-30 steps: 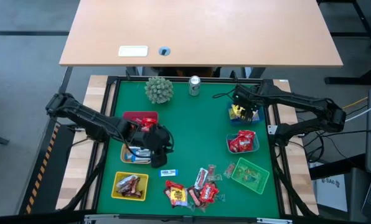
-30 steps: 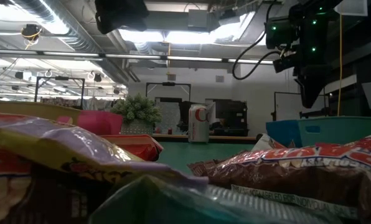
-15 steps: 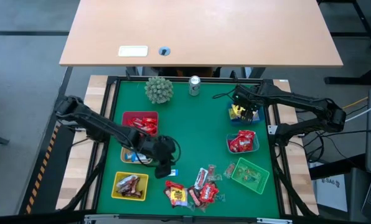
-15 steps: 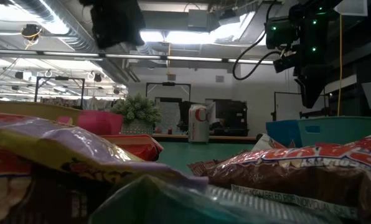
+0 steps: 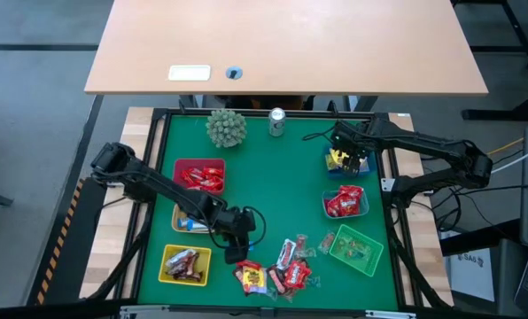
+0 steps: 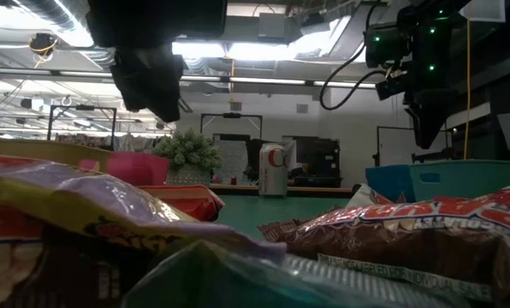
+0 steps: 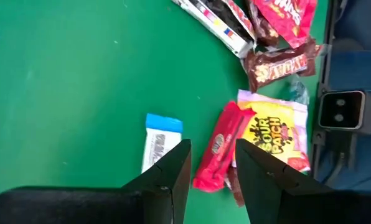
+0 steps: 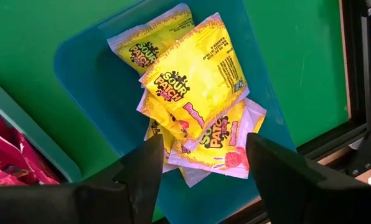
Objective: Sort candy
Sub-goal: Put the white chocolate bar into the orange bin
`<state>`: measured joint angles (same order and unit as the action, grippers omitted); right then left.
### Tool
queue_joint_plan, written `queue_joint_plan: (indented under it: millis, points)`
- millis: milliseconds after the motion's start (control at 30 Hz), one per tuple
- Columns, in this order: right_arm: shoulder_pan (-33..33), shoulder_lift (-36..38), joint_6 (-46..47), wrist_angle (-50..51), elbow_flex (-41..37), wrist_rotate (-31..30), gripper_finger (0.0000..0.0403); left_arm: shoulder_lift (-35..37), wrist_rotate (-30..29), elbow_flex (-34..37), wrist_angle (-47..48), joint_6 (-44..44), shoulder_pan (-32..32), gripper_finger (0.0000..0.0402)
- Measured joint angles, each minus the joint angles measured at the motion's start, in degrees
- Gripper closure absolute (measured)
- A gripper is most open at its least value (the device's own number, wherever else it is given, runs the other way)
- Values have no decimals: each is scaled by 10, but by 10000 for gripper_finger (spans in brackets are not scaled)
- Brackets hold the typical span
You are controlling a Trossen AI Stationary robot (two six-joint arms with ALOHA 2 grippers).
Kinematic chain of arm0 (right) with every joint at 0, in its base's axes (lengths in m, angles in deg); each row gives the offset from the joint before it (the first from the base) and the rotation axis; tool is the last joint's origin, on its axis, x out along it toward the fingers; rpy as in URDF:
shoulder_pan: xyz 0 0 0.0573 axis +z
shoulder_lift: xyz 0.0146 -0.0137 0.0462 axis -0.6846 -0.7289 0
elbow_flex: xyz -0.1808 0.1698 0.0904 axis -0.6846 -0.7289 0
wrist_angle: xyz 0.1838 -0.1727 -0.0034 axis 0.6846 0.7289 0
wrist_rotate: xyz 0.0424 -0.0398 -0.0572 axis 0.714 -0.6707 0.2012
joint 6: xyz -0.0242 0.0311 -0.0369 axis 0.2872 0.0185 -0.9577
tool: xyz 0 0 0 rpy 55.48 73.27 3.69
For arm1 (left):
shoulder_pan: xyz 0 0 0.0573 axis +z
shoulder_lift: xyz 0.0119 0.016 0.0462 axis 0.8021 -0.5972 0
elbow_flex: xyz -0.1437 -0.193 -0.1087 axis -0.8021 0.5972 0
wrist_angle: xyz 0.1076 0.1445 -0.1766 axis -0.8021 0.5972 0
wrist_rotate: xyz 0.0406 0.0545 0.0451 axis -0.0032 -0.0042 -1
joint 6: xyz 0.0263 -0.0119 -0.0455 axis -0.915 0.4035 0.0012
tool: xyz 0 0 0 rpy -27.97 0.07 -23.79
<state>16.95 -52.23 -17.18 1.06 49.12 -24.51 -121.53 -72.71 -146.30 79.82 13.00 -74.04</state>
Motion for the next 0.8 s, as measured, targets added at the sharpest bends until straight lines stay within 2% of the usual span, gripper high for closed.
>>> queue_joint_plan:
  millis: [333,467,600,800]
  points:
    - [0,0,0,0,0,0,174,-5,12,0,-2,14,1,284]
    - [0,0,0,0,0,0,174,-28,13,0,0,38,1,249]
    - [0,0,0,0,0,0,174,-55,25,0,0,24,1,208]
    - [0,0,0,0,0,1,174,-86,-18,0,1,-44,-12,191]
